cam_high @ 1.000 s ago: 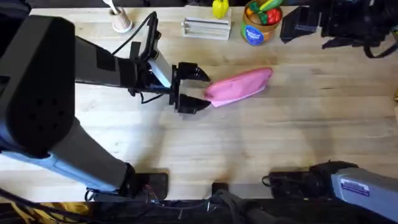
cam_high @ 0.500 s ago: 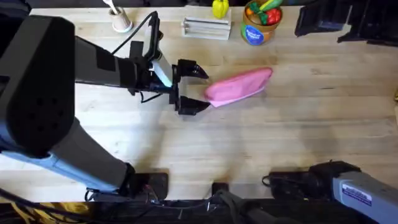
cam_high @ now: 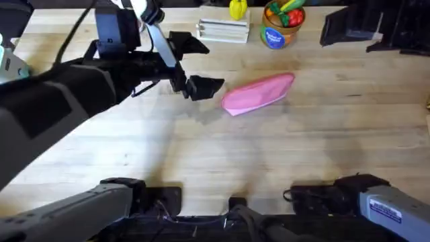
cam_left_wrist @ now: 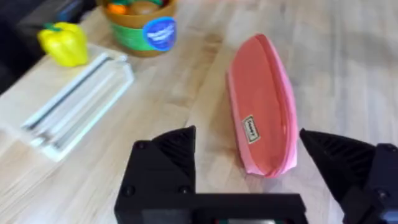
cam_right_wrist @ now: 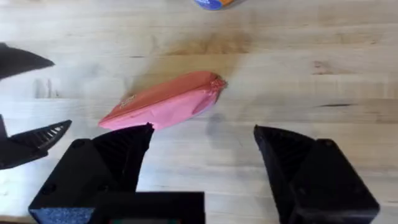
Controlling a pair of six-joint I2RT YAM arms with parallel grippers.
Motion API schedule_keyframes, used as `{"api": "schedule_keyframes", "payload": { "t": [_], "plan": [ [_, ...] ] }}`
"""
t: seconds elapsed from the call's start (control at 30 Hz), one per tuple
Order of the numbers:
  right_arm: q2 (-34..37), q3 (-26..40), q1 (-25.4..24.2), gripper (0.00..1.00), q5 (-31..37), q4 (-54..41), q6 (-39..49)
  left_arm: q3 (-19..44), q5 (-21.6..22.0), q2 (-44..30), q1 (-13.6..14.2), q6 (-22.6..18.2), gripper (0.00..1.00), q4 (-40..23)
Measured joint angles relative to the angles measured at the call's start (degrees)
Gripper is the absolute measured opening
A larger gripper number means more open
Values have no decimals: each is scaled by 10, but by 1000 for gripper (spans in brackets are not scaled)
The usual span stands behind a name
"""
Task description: Unzip the bag, pick up the pens from the table one at a time and place them inside, then zip the bag closed.
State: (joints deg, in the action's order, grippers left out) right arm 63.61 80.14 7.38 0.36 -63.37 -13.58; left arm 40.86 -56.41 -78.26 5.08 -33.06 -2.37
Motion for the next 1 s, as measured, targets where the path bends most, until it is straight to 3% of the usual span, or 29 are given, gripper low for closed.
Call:
{"api": "schedule_keyframes", "payload": {
  "t": [0.1, 0.17, 0.3, 0.5, 0.6, 0.8, 1.0],
  "plan": [
    [0, 0, 0, 993, 0, -14, 0, 0, 58, 58, 0, 67, 993, -28],
    [0, 0, 0, 993, 0, -22, 0, 2, 97, 95, 0, 96, 993, -81],
    [0, 0, 0, 994, -1, -29, 2, 35, 177, 150, 0, 134, 993, -242],
    [0, 0, 0, 994, -15, -32, 2, 174, 270, 187, 0, 154, 993, -500],
    [0, 0, 0, 994, -35, -40, 6, 255, 310, 192, 0, 157, 993, -597],
    [-7, 0, 8, 993, -54, -64, 21, 361, 392, 195, 0, 196, 993, -693],
    [-26, 0, 43, 994, -61, -85, 39, 409, 446, 195, 0, 246, 993, -722]
  ]
}}
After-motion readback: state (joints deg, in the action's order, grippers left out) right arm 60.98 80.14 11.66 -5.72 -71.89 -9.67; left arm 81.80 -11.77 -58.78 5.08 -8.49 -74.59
